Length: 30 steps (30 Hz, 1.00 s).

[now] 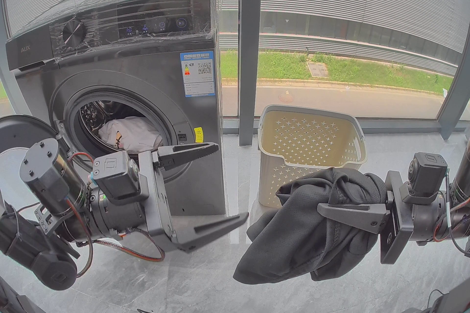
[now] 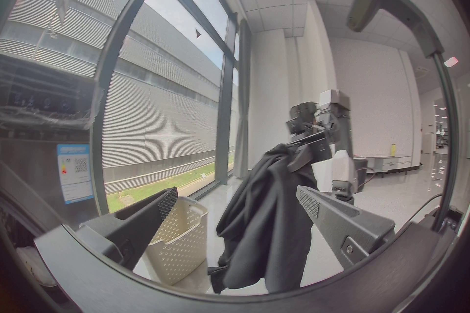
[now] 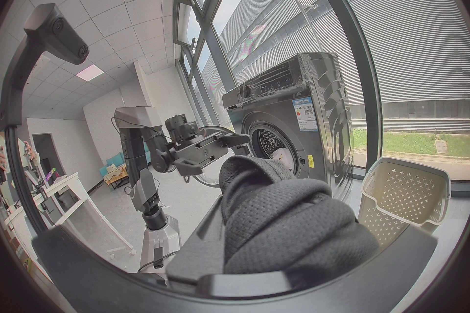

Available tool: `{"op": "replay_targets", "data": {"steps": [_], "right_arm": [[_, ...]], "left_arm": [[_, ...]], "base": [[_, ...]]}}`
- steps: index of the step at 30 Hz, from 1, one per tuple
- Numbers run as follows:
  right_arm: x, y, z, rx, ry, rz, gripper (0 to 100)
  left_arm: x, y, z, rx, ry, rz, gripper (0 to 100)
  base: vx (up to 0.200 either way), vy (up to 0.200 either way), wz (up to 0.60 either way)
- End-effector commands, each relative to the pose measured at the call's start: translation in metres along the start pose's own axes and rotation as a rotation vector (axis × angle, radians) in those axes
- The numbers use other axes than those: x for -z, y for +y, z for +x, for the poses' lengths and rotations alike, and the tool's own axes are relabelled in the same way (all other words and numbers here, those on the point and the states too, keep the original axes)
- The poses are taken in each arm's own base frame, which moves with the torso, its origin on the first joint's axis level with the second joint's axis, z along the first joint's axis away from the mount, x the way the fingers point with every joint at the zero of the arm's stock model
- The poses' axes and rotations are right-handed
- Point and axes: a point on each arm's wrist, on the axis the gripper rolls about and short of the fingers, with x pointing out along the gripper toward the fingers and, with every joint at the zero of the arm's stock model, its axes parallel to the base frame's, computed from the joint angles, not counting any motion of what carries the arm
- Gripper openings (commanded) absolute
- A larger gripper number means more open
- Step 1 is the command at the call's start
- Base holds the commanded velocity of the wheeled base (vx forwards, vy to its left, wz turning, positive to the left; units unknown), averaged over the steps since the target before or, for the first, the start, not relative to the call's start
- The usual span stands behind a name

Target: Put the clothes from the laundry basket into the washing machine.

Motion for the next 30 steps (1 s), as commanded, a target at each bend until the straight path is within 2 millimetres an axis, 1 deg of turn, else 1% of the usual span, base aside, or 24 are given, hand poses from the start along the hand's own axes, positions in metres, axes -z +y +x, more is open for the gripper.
{"op": "replay_targets", "data": {"steps": [1, 4, 9, 12, 14, 15, 16, 17, 19, 23, 25, 30], "right_arm": [[-0.004, 0.0, 0.001, -0.001, -0.013, -0.005, 0], [-0.008, 0.001, 0.003, -0.007, -0.025, -0.011, 0], [-0.015, 0.001, 0.006, -0.013, -0.046, -0.02, 0], [-0.019, 0.001, 0.008, -0.015, -0.057, -0.025, 0], [-0.02, 0.002, 0.008, -0.02, -0.061, -0.027, 0], [-0.02, 0.002, 0.008, -0.02, -0.061, -0.027, 0], [-0.021, 0.004, 0.008, -0.031, -0.063, -0.029, 0], [-0.021, 0.007, 0.009, -0.045, -0.061, -0.03, 0], [-0.02, 0.01, 0.01, -0.062, -0.059, -0.03, 0], [-0.02, 0.018, 0.013, -0.1, -0.056, -0.028, 0], [-0.022, 0.021, 0.015, -0.118, -0.06, -0.031, 0], [-0.024, 0.023, 0.018, -0.131, -0.063, -0.032, 0]], "left_arm": [[-0.012, -0.023, 0.004, 0.082, -0.039, 0.011, 100], [-0.008, -0.027, 0.009, 0.106, -0.032, -0.001, 100], [-0.007, -0.043, 0.012, 0.168, -0.029, -0.02, 100], [0.004, -0.05, 0.008, 0.183, 0.014, -0.052, 100], [0.012, -0.049, 0.005, 0.172, 0.047, -0.07, 100], [0.012, -0.049, 0.005, 0.172, 0.047, -0.07, 100], [0.019, -0.045, 0.007, 0.156, 0.069, -0.081, 100], [0.02, -0.04, 0.007, 0.138, 0.071, -0.078, 100], [0.019, -0.036, 0.008, 0.129, 0.066, -0.066, 100], [0.019, -0.036, 0.01, 0.133, 0.064, -0.066, 100], [0.023, -0.036, 0.011, 0.137, 0.074, -0.073, 100], [0.028, -0.035, 0.016, 0.142, 0.083, -0.082, 100]], "base": [[0.0, 0.0, 0.0], [0.0, 0.0, 0.0], [0.0, 0.0, 0.0], [0.0, 0.0, 0.0], [0.0, 0.0, 0.0], [0.0, 0.0, 0.0], [0.0, 0.0, 0.0], [0.0, 0.0, 0.0], [0.0, 0.0, 0.0], [0.0, 0.0, 0.0], [0.0, 0.0, 0.0], [0.0, 0.0, 0.0]]}}
